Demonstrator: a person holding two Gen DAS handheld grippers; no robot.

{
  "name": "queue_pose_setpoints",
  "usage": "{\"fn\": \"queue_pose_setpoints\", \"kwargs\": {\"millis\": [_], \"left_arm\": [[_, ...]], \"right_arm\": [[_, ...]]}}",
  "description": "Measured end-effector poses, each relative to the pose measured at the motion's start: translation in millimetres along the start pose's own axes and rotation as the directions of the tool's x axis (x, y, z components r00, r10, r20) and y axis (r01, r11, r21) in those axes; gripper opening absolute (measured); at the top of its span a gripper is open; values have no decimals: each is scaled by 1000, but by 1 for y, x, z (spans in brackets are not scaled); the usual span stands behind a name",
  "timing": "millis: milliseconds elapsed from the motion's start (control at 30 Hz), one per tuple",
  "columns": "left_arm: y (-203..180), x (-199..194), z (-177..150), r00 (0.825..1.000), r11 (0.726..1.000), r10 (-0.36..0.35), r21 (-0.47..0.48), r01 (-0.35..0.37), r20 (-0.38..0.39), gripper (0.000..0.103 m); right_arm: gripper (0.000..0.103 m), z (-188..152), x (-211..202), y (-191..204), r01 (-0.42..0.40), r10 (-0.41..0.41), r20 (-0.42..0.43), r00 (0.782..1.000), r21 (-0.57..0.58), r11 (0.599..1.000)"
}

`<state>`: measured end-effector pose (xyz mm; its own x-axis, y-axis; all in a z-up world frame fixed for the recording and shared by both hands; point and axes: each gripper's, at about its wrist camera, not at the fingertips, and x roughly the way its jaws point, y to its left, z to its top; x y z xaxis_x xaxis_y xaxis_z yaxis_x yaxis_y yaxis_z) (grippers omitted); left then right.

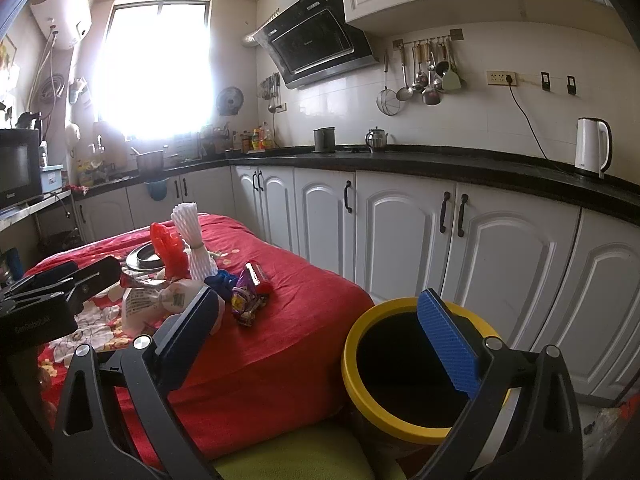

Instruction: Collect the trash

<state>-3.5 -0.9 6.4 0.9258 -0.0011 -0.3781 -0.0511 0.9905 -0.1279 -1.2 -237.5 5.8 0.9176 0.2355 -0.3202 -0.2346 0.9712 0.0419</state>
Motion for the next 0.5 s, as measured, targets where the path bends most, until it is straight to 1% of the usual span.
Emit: {"fn": "queue_pose_setpoints", "kwargs": {"millis": [500], "left_arm": [[-1,0,-2,1000,1000,1,-7,-1,-5,92]], "right_arm": [[97,-1,1,2,-9,9,-9,1000,-2,1000]]}}
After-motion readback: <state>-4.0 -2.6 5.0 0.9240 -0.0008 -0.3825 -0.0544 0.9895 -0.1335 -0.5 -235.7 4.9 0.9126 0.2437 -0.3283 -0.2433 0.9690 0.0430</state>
